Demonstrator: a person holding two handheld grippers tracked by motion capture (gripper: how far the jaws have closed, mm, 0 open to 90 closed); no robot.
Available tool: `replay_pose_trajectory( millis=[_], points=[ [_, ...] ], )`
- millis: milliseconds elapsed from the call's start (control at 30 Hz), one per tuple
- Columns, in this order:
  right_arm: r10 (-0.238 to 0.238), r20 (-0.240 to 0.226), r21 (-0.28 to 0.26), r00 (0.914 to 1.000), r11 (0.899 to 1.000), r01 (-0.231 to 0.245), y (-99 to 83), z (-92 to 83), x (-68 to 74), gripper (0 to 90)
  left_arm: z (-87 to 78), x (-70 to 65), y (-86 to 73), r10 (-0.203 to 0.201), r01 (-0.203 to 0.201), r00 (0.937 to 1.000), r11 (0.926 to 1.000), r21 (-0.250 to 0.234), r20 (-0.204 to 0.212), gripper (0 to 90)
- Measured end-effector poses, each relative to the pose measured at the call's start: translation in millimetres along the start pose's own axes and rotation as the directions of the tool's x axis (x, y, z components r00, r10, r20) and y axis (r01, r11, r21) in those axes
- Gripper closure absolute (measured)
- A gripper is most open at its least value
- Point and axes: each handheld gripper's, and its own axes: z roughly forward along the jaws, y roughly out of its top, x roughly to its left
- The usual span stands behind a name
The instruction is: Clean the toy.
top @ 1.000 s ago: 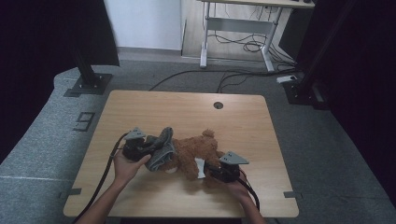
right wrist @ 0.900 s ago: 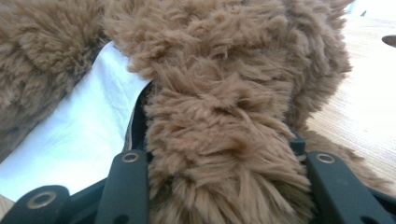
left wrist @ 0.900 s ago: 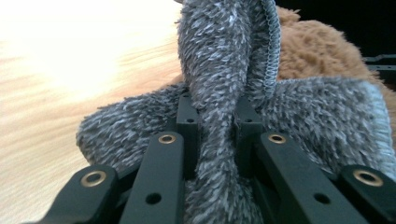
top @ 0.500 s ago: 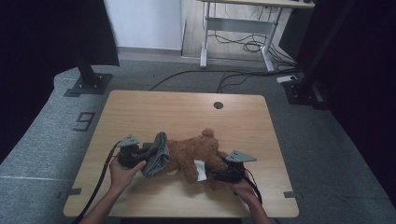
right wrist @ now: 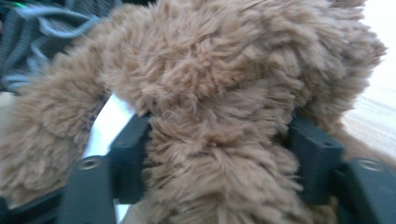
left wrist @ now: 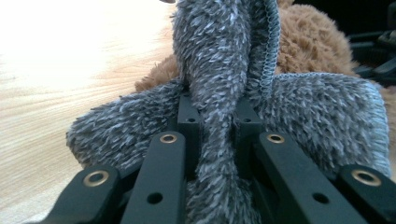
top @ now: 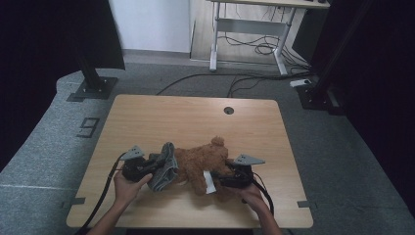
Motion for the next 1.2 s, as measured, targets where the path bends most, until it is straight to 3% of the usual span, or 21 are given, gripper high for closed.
replay_pose_trajectory(
  millis=[100, 200, 433, 500, 567, 667, 767, 833, 933, 1033, 1067, 1133, 1200],
  points=[
    [-0.027, 0.048, 0.018, 0.9985, 1.0, 0.026, -2.6, 3.6, 4.9, 46.5, 5.9, 0.0, 1.7, 0.004, -0.005, 0.9998, 0.9998, -0.018, -0.017, 78.2],
    [-0.05, 0.112, 0.0, 0.9925, 0.999, 0.05, -2.6, 9.6, 7.3, 50.3, 16.2, 3.6, 10.2, 0.002, -0.002, 0.9995, 0.9999, -0.017, -0.032, 78.3],
    [-0.045, 0.261, -0.085, 0.9642, 0.994, 0.069, 7.7, 30.5, -6.7, 55.0, 45.3, 11.2, 36.4, 0.02, -0.02, 0.9953, 0.9998, 0.008, -0.094, 78.4],
    [-0.046, 0.293, -0.094, 0.9552, 0.993, 0.076, 11.2, 33.8, -11.6, 55.3, 53.1, 13.4, 41.7, 0.012, -0.011, 0.9947, 0.9999, 0.007, -0.102, 78.4],
    [-0.038, 0.304, -0.1, 0.9518, 0.992, 0.071, 12.0, 33.3, -17.0, 55.2, 58.8, 13.9, 44.8, 0.01, -0.009, 0.9951, 0.9999, 0.01, -0.098, 78.4],
    [-0.032, 0.289, -0.099, 0.9568, 0.993, 0.063, 9.7, 28.7, -20.3, 55.3, 56.1, 10.4, 44.8, 0.033, -0.031, 0.9956, 0.9993, 0.023, -0.088, 78.4],
    [-0.057, 0.261, -0.084, 0.9636, 0.993, 0.081, 1.7, 20.8, -14.8, 55.2, 42.5, 8.6, 45.5, 0.025, -0.024, 0.9985, 0.9992, 0.032, -0.048, 78.0],
    [-0.078, 0.238, -0.068, 0.9682, 0.993, 0.097, -3.5, 14.9, -10.2, 54.5, 31.6, 6.7, 51.6, 0.01, -0.009, 0.9999, 0.9994, 0.033, -0.01, 77.2],
    [-0.11, 0.2, -0.037, 0.9735, 0.992, 0.12, -9.3, 7.7, -2.7, 52.9, 25.0, -4.7, 66.0, 0.033, -0.033, 0.9994, 0.9991, 0.025, 0.015, 76.8],
    [-0.14, 0.185, -0.015, 0.9727, 0.989, 0.145, -15.3, 3.8, 5.2, 51.6, 31.0, -20.7, 79.4, 0.058, -0.059, 0.9975, 0.9981, 0.017, 0.039, 76.7],
    [-0.148, 0.186, -0.009, 0.9713, 0.988, 0.153, -17.2, 2.9, 6.9, 51.4, 37.3, -28.7, 85.1, 0.084, -0.085, 0.9953, 0.9961, 0.025, 0.049, 76.7],
    [-0.171, 0.184, 0.004, 0.9679, 0.985, 0.174, -22.5, 0.6, 10.5, 50.9, 46.1, -35.9, 88.7, 0.104, -0.105, 0.9939, 0.9937, 0.037, 0.038, 76.5],
    [-0.185, 0.177, 0.019, 0.9667, 0.983, 0.185, -26.3, -1.6, 11.9, 50.3, 60.6, -36.3, 85.8, 0.08, -0.084, 0.9956, 0.9923, 0.091, 0.05, 76.0]
  ],
)
